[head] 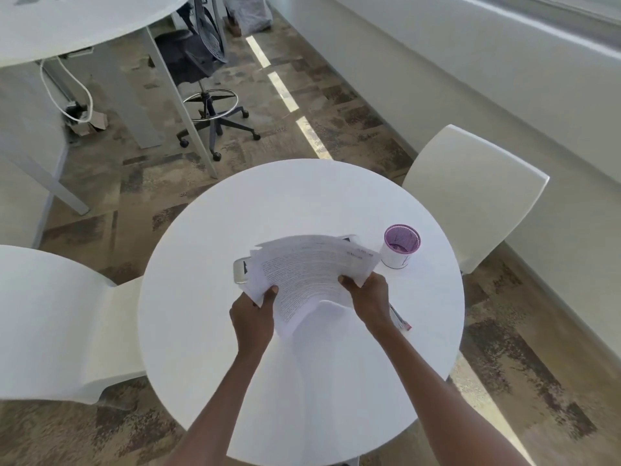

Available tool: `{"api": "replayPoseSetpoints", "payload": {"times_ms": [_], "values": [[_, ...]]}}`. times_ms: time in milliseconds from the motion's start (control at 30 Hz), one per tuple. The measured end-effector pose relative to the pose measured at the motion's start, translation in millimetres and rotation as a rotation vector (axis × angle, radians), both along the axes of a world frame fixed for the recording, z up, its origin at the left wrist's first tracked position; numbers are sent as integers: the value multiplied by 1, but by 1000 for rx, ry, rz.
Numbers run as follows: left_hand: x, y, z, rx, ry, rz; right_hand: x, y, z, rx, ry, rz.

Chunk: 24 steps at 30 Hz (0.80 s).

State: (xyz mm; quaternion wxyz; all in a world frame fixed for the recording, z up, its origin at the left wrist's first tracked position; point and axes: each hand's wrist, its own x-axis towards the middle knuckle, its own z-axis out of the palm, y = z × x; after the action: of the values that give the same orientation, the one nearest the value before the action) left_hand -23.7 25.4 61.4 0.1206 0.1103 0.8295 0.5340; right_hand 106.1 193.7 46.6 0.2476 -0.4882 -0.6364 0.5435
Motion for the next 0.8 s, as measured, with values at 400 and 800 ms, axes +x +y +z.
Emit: {"api": "replayPoseSetpoints", "payload": {"times_ms": [400,800], "values": [[-7,12,20,90,-14,-10,1,8,15,6,59,71],[-29,31,89,356,-267,-159,6,36,88,-129,360,36]]}}
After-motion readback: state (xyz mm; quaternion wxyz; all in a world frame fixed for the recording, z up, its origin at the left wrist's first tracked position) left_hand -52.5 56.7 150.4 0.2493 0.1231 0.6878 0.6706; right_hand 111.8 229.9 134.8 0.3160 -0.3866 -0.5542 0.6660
